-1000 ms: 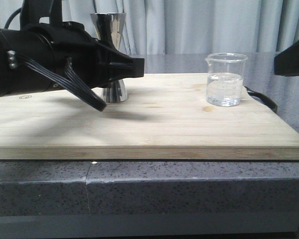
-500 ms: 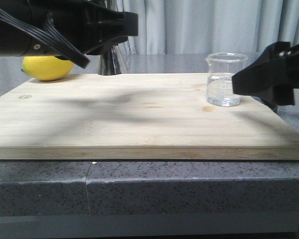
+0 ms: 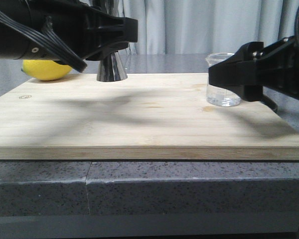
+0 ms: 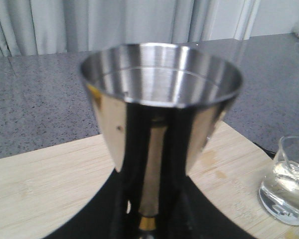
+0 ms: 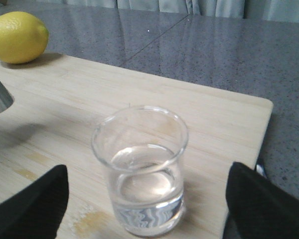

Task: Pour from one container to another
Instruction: 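Reach the right gripper to the glass beaker and grasp it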

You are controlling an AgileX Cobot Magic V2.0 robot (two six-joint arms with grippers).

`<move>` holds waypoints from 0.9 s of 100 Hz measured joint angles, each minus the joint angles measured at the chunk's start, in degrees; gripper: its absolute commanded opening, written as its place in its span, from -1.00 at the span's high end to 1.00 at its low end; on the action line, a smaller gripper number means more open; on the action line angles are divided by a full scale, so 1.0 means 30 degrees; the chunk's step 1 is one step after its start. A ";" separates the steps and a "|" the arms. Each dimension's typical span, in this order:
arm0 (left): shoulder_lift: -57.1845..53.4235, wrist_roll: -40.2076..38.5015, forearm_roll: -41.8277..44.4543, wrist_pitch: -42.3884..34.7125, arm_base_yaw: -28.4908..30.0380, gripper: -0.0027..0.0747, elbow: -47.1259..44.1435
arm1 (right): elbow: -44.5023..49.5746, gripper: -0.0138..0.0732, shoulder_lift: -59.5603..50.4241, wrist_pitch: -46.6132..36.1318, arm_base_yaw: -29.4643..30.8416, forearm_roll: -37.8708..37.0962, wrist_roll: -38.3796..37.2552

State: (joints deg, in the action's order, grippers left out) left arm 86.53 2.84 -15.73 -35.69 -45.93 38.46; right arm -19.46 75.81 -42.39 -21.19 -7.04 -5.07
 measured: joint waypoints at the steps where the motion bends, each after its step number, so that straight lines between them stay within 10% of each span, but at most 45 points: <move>1: 0.0000 0.0000 0.0000 0.0000 0.0000 0.98 0.0000 | 0.0000 -0.65 0.0054 -0.0085 0.0000 0.0000 0.0000; 54: 0.0000 -0.0040 0.0057 0.0031 0.0000 0.98 0.0000 | -0.1266 -0.64 0.3162 -0.2667 0.0000 -0.0201 0.0064; 90: 0.0000 -0.0040 0.0057 0.0045 0.0000 0.98 0.0000 | -0.1316 -0.03 0.3369 -0.2831 0.0000 -0.0928 0.0064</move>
State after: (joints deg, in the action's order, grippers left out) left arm 86.53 2.71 -15.56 -35.56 -45.93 38.46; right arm -23.41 85.92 -50.88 -21.19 -9.82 -4.87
